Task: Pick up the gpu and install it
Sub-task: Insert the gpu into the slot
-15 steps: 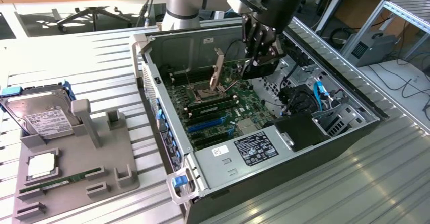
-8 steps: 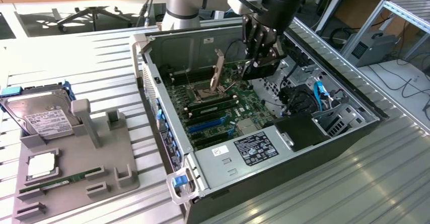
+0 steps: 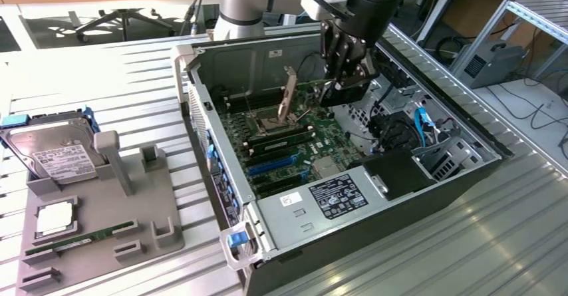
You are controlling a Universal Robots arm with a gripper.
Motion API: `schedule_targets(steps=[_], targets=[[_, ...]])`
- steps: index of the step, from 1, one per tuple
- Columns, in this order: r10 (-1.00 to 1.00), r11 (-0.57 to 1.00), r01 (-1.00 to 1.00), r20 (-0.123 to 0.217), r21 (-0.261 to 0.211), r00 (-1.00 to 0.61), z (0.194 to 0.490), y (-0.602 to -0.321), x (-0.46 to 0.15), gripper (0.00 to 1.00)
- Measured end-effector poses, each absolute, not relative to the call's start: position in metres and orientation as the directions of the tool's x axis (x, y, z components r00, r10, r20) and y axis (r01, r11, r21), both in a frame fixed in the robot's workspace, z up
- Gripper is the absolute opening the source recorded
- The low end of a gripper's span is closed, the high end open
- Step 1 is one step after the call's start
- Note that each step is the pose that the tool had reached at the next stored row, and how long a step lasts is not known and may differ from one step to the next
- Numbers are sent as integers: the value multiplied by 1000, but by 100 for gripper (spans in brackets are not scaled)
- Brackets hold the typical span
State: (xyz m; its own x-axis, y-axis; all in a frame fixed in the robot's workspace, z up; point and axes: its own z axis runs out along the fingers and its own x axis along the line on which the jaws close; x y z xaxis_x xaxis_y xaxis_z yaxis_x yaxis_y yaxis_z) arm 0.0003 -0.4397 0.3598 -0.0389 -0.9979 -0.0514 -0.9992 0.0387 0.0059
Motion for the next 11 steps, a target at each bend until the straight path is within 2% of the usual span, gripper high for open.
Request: schedule_targets(steps=[11], targets=[[-998,39,-999,-51,6,-39,359,-442,0,27]])
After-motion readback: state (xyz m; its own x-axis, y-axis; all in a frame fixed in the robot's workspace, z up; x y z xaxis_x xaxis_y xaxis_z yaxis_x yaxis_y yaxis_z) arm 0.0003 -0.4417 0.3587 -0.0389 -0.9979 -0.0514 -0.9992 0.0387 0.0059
